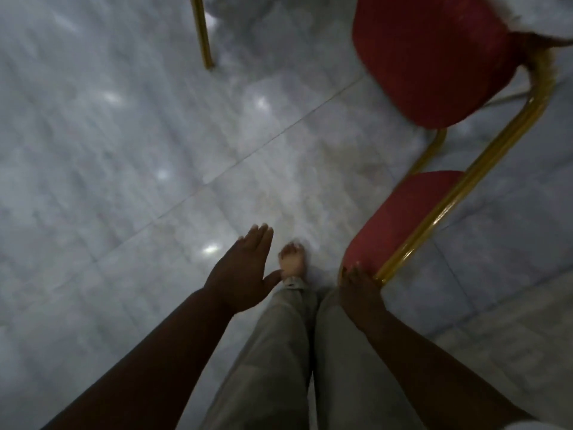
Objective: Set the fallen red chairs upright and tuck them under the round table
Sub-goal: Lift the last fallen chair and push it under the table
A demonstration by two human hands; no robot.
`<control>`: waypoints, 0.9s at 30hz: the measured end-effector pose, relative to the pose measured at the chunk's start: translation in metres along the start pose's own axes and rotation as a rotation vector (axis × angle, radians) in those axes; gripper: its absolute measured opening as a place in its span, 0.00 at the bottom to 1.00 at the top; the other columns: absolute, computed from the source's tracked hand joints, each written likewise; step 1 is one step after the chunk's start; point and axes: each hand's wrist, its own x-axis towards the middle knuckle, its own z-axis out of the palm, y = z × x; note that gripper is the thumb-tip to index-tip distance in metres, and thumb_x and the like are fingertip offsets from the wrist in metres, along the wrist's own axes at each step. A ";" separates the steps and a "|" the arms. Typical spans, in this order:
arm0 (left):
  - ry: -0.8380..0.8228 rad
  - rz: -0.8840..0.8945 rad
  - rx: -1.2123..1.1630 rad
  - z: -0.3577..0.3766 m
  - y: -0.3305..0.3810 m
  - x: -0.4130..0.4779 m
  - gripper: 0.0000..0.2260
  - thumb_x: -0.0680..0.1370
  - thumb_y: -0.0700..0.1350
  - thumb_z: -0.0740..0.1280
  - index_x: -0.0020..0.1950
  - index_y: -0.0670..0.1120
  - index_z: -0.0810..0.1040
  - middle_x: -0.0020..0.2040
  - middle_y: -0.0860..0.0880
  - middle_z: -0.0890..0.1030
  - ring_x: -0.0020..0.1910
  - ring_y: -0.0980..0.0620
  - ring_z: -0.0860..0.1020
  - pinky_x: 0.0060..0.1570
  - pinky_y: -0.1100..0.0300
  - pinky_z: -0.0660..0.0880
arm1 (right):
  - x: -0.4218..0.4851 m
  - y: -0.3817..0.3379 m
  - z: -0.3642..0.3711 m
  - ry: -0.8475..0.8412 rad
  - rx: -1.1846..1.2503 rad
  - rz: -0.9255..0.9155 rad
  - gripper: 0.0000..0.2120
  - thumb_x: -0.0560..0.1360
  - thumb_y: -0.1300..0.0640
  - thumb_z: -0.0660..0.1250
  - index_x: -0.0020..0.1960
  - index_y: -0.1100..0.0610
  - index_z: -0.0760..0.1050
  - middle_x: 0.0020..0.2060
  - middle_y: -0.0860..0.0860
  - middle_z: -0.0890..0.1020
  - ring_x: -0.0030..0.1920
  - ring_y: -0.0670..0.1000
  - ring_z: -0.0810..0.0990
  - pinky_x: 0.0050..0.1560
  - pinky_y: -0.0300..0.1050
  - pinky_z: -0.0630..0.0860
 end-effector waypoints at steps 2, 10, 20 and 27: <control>0.001 -0.012 -0.027 0.014 -0.004 -0.004 0.38 0.76 0.64 0.55 0.77 0.42 0.48 0.78 0.43 0.52 0.77 0.46 0.49 0.72 0.58 0.47 | -0.001 -0.003 0.000 0.011 -0.217 -0.052 0.20 0.73 0.59 0.59 0.64 0.60 0.72 0.58 0.64 0.78 0.60 0.63 0.75 0.60 0.61 0.71; -0.094 -0.062 -0.123 0.014 0.015 -0.033 0.39 0.76 0.65 0.56 0.77 0.46 0.43 0.79 0.45 0.47 0.77 0.48 0.45 0.74 0.55 0.46 | -0.059 -0.003 -0.048 0.323 -0.638 -0.451 0.29 0.76 0.52 0.43 0.66 0.68 0.68 0.67 0.68 0.70 0.69 0.66 0.66 0.69 0.59 0.58; -0.017 0.100 -0.065 -0.055 0.093 -0.057 0.41 0.72 0.66 0.55 0.75 0.39 0.57 0.74 0.42 0.55 0.73 0.40 0.63 0.70 0.48 0.58 | -0.267 0.002 -0.176 0.524 -0.862 -0.635 0.03 0.61 0.54 0.68 0.34 0.52 0.80 0.32 0.50 0.84 0.32 0.52 0.82 0.33 0.47 0.78; 0.062 0.180 -0.143 -0.124 0.155 -0.055 0.55 0.65 0.72 0.66 0.75 0.47 0.36 0.75 0.49 0.35 0.74 0.49 0.35 0.73 0.54 0.37 | -0.404 0.045 -0.254 0.828 -0.705 -0.781 0.15 0.63 0.58 0.70 0.48 0.46 0.81 0.44 0.45 0.86 0.43 0.48 0.84 0.41 0.48 0.82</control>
